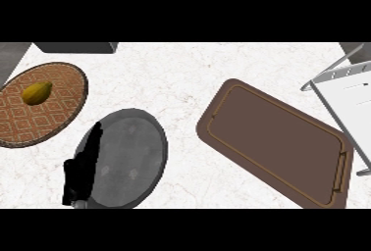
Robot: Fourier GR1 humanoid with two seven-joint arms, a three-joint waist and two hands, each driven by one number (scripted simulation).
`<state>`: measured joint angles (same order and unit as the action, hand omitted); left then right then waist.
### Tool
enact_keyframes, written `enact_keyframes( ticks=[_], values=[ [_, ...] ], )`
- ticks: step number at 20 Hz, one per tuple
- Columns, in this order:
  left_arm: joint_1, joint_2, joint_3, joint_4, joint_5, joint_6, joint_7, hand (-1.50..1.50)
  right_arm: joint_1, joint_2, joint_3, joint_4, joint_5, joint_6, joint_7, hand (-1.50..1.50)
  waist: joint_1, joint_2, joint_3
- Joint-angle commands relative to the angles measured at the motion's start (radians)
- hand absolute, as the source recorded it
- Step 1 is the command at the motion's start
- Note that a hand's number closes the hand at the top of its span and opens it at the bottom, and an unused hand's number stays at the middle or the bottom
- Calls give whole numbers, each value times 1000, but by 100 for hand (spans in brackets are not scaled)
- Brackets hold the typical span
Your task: Pick the tomato from the tray and place it in the tiered basket
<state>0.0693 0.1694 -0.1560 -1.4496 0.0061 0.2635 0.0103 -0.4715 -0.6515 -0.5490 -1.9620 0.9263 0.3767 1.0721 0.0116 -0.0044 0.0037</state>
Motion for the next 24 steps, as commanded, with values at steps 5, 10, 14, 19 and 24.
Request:
enact_keyframes(
  ticks=[5, 10, 14, 19, 24],
  values=[
    [-11, -14, 17, 71, 4, -15, 14, 0, -80, 3, 39, 301, 48, -43, -20, 150, -2, 8, -4],
    [44, -32, -15, -18, -18, 3, 46, 0, -122, 16, 32, 484, 92, -151, -66, 150, 3, 7, -4],
    [6, -17, 29, 48, 0, -26, 8, 0, -107, 12, -9, 593, 96, -246, -130, 150, -4, 7, -4],
    [45, -23, 17, 62, -21, -23, -33, 0, -134, 73, -36, 695, 68, -401, -174, 150, -1, 8, -3],
    [-20, -37, 9, 55, -29, -14, 48, 0, -186, 126, -150, 766, -62, -536, -232, -150, -3, 10, -2]
  ],
)
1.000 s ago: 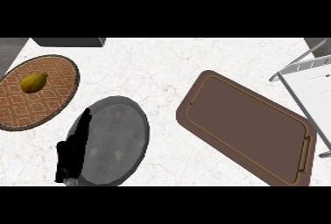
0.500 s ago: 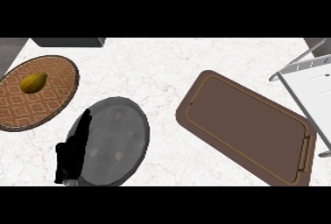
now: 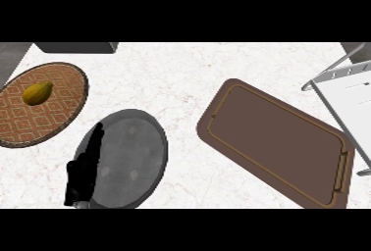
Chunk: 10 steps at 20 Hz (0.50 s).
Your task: Pick the tomato from the tray and place it in the tiered basket
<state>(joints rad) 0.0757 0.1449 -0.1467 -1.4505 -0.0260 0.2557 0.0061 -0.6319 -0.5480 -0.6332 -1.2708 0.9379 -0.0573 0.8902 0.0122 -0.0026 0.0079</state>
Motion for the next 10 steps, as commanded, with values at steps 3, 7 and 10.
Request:
enact_keyframes(
  ticks=[3, 7, 10],
  values=[
    [-16, 25, 42, 52, 34, -39, 21, 0, 11, 101, -90, 60, -121, -249, -146, -150, -3, 7, -6],
    [-18, -11, 8, 11, 3, 7, 79, 0, -38, 61, -149, 44, -228, -305, -230, -150, -8, 4, -6],
    [10, 2, 34, 46, 22, -18, 19, 0, 19, 78, -139, -74, -210, -356, -228, -150, -19, 1, -8]
  ],
)
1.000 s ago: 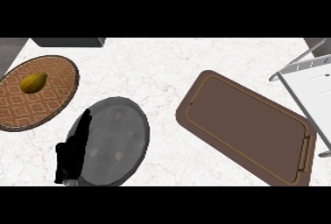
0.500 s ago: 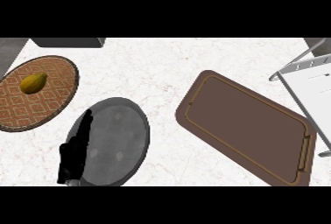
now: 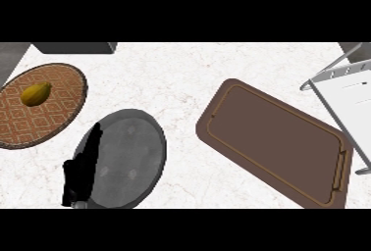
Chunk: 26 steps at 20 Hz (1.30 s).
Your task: Pick the tomato from the tray and place it in the tiered basket
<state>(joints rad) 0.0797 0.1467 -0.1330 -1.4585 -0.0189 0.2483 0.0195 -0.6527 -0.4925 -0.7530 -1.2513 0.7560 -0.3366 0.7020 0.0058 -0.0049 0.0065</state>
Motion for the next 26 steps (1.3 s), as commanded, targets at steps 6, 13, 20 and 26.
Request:
enact_keyframes(
  ticks=[6, 13, 20, 26],
  values=[
    [-10, 0, 27, 46, 12, -4, 43, 0, 131, -45, -95, -237, 108, -185, 74, -150, -35, 0, -7],
    [91, -13, 19, 19, -2, 22, -3, 0, 363, -29, -284, -642, 31, 13, 248, -150, -65, -12, -8],
    [72, 14, 57, 2, 25, 5, 18, 0, 601, 85, -508, -1041, -222, 272, 347, -150, -101, -20, -8],
    [115, 18, 69, 9, 24, 9, -7, 0, 750, 141, -761, -1140, -600, 400, 311, -150, -127, -28, -7]
  ],
)
